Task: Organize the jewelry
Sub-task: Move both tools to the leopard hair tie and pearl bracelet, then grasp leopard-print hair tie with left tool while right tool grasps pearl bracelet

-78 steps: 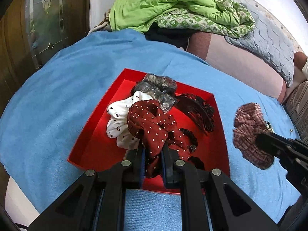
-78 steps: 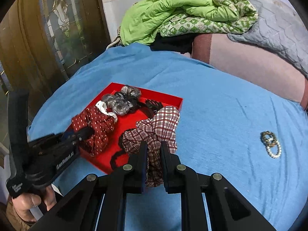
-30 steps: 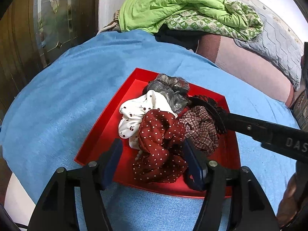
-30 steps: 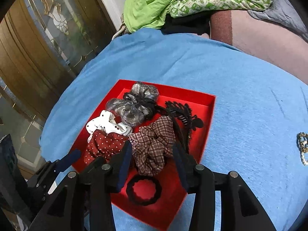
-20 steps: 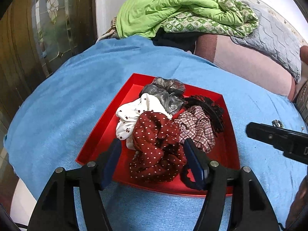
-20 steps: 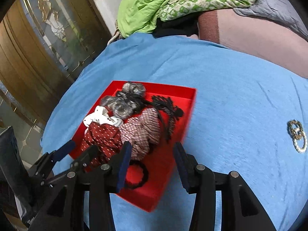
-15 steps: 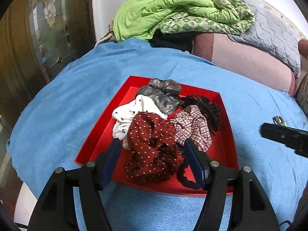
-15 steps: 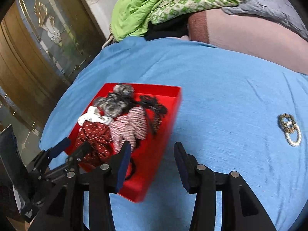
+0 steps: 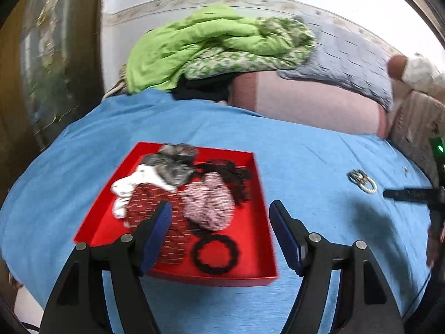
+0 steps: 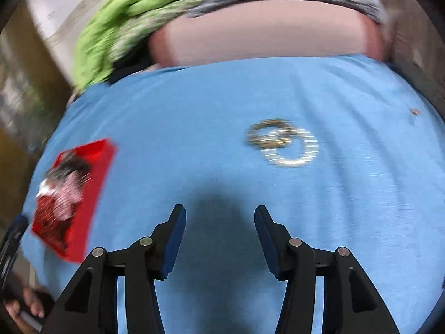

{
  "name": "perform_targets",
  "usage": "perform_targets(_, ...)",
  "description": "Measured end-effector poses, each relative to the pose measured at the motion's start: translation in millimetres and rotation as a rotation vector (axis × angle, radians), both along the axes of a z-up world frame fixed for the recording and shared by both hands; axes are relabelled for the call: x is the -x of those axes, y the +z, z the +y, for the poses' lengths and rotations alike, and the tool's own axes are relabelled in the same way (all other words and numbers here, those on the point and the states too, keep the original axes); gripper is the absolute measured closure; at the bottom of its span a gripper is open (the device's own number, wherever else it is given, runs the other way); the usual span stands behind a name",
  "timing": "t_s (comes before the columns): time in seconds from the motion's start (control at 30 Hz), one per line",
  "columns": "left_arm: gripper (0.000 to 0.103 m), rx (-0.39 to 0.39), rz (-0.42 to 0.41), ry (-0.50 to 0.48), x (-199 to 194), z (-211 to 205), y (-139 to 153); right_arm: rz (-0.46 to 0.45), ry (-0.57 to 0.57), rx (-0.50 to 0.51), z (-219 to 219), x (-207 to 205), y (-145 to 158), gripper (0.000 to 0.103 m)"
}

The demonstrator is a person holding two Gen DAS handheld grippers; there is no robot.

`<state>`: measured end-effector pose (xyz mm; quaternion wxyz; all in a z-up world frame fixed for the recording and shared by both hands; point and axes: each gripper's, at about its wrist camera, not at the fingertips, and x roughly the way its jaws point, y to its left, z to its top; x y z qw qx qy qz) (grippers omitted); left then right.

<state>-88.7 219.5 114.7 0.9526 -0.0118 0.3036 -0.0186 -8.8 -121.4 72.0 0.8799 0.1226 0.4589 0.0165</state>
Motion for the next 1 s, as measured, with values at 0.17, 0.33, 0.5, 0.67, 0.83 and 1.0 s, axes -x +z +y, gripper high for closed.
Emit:
perform_targets(0.17, 0.032, -0.049, 0.025, -0.056, -6.2, -25.6, -9.4, 0.010, -0.101, 0.068, -43.5, -30.4, -14.1, 0.047)
perform_targets(0.33, 0.032, -0.043, 0.062, -0.090, -11.2, -37.5, -17.8, 0.028, -0.103, 0.117, -49.6, -66.8, -29.7, 0.058)
perform_targets(0.5, 0.032, -0.023, 0.128, -0.101, -19.1, -46.9, -18.2, 0.062, -0.098, 0.166, -47.3, -83.3, -50.3, 0.086)
perform_targets(0.67, 0.032, -0.028, 0.134, -0.161, -31.9, -81.0, -4.9, 0.094, -0.088, 0.203, -57.0, -63.2, -48.9, 0.091)
perform_targets(0.83, 0.032, -0.010, 0.181, -0.260, -58.5, -143.7, -4.1, 0.159, -0.095, 0.205, -79.8, -20.3, -46.4, 0.091)
perform_targets(1.0, 0.032, 0.027, 0.285, -0.362, -95.2, -223.0, -24.9, 0.155, -0.122, 0.127, -106.4, -0.5, -46.2, 0.091)
